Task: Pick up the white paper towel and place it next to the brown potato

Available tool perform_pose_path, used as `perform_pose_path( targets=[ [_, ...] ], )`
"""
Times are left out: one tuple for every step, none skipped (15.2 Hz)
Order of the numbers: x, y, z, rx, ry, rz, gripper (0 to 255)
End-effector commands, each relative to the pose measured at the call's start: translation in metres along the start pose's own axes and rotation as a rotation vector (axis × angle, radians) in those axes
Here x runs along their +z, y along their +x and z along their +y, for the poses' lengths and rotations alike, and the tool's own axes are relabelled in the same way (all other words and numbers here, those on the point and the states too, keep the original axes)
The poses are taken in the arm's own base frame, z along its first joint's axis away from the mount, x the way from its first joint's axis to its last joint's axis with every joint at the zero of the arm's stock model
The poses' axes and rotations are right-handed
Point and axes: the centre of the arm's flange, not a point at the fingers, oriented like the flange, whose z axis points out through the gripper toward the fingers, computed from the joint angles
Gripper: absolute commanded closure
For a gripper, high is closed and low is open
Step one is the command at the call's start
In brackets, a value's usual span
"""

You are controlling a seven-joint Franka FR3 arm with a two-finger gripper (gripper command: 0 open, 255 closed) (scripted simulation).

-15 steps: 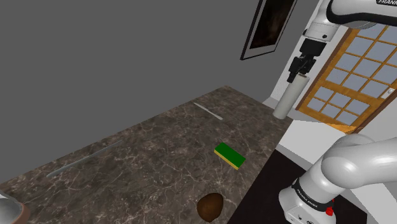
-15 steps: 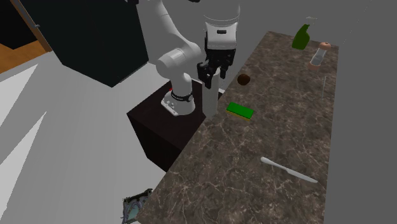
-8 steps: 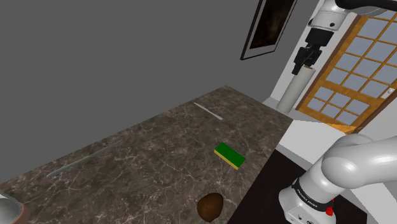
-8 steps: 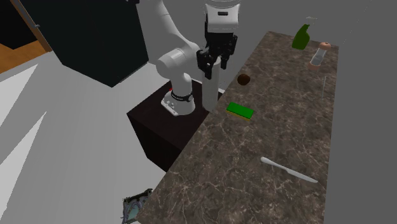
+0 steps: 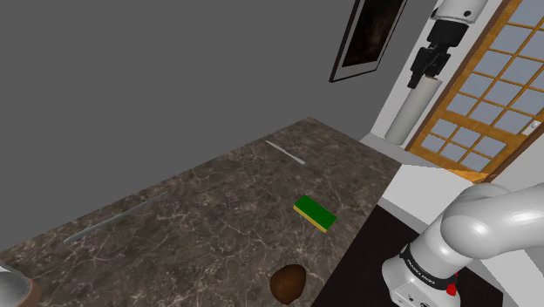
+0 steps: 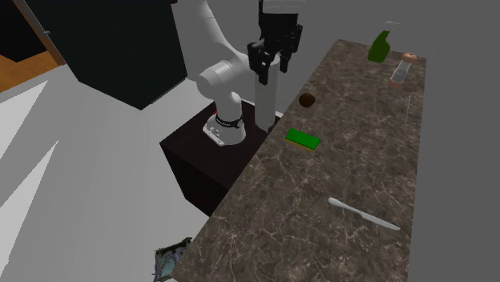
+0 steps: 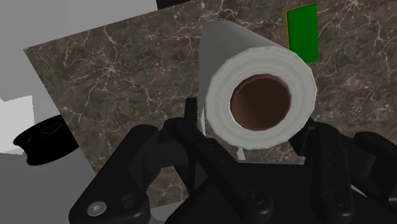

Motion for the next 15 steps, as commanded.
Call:
perform_pose_path(
  targets=[
    [-0.008,0.0,0.0,0.0,0.0,0.0,255],
    [-0.008,-0.002,-0.013,0.0,0.0,0.0,255],
    [-0.007,-0.004,-0.026,0.0,0.0,0.0,255],
    [-0.006,-0.006,-0.039,0.0,0.0,0.0,255],
    [-0.005,-0.007,-0.052,0.0,0.0,0.0,255],
    [-0.005,-0.009,-0.065,0.0,0.0,0.0,255],
    [-0.004,-0.011,-0.078,0.0,0.0,0.0,255],
    [-0.003,-0.013,-0.092,0.0,0.0,0.0,255],
    [-0.003,-0.014,-0.105,0.0,0.0,0.0,255],
    [-0.002,-0.016,-0.118,0.0,0.0,0.0,255],
    [-0.001,-0.018,-0.131,0.0,0.0,0.0,255],
    [0.0,-0.02,-0.144,0.0,0.0,0.0,255],
    [0.0,-0.022,-0.157,0.0,0.0,0.0,255],
    [0.001,-0.023,-0.17,0.0,0.0,0.0,255],
    [0.002,-0.025,-0.183,0.0,0.0,0.0,255]
  ],
)
